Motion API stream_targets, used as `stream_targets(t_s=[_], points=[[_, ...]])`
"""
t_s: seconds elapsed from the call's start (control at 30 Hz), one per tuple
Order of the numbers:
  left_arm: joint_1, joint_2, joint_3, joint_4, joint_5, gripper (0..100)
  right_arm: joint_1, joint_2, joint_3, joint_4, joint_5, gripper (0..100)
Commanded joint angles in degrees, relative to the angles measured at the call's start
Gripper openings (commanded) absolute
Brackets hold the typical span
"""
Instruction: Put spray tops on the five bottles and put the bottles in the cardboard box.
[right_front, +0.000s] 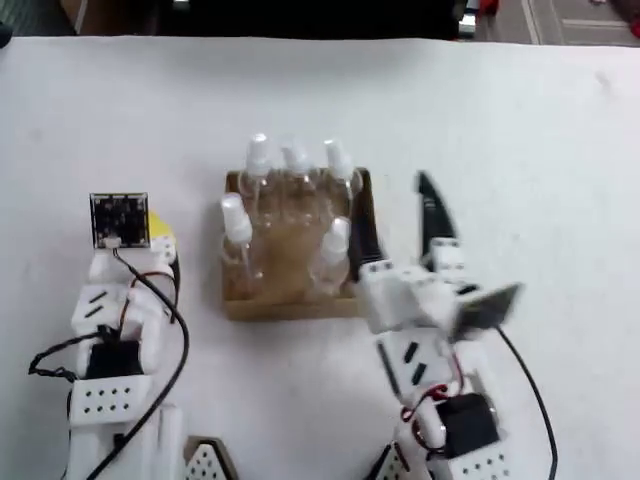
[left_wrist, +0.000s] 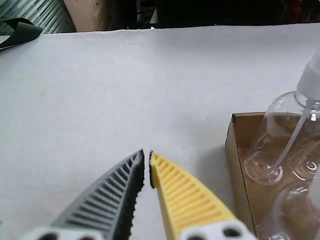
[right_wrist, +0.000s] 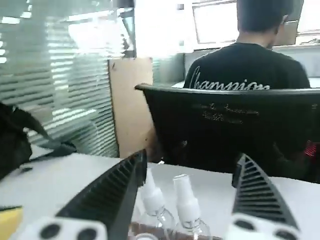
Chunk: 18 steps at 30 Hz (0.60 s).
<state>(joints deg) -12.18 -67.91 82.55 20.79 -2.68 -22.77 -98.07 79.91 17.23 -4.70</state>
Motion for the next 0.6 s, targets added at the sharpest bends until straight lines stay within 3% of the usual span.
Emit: stream_targets(t_s=[0.0,0.1,0.2,0.3,0.57], points=[[-0.75,-1.27,-0.97,-1.41,0.79,2,10.42,-4.18,-6.07,2.15,-8.35,17.4],[-3.91,-1.27,-1.85,-1.05,1.58,2,14.81,-4.44,-9.49,1.80,-6.95,0.4],[-5.85,-1.27,-3.60,1.49,4.75,2,16.04,-2.68,-14.51,3.74,-0.18,4.6],[-6.20,-1.27,-6.59,6.77,4.66,2,16.13,0.92,-21.01,8.75,5.27,1.2],[-6.29,-1.36,-24.00,26.20,4.57,2,15.60,10.68,-48.62,37.41,8.79,1.5]])
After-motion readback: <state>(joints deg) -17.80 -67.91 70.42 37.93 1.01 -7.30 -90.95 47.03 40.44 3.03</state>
